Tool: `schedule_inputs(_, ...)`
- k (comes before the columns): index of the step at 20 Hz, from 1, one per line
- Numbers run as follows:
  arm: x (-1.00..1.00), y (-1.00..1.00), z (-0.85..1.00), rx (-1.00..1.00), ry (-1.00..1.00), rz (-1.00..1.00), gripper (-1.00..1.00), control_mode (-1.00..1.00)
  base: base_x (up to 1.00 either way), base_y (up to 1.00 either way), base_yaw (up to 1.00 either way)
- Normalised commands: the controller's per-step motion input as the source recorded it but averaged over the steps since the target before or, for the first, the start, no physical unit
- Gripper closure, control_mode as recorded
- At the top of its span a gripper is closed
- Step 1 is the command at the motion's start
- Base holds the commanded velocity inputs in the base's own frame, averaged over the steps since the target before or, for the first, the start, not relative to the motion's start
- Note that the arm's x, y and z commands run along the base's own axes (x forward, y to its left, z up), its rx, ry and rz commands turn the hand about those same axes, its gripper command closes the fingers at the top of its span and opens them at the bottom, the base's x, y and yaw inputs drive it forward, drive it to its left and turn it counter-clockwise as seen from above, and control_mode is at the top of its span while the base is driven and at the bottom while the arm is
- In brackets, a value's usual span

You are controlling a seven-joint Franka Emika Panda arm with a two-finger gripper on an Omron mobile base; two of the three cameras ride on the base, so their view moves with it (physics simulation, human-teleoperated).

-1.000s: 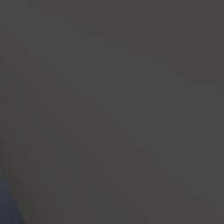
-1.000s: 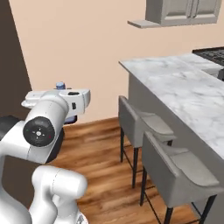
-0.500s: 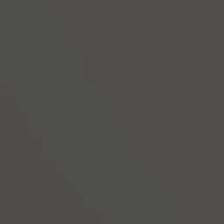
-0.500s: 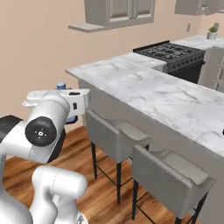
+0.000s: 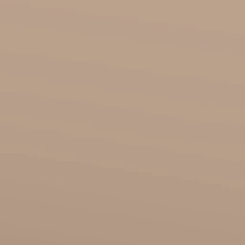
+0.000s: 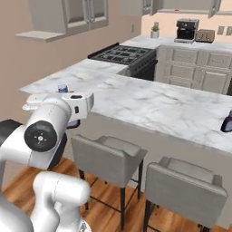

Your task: The dining table condiment station is running low on condiment bottle. Refill the condiment station by opening the cabinet and taking the condiment bottle from the cabinet and placing it on the dining table.

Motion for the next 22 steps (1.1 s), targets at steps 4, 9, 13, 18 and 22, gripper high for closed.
schedule_inputs(4,0.00,0.00,0.00,0.00,0.00,0.00,1.00,1.00,0.92,0.11,-0.39)
schedule_inputs(9,0.00,0.00,0.00,0.00,0.00,0.00,1.00,1.00,0.64,-0.22,-0.11)
schedule_inputs(13,0.51,-0.23,-0.25,0.00,0.00,0.11,1.00,-1.00,0.10,-0.07,0.00)
schedule_inputs(18,1.00,-0.22,-0.65,0.00,-0.02,0.31,1.00,-1.00,0.00,0.00,0.00)
schedule_inputs(22,0.99,-0.05,-0.71,0.00,-0.01,0.30,1.00,-1.00,0.00,0.00,0.00)
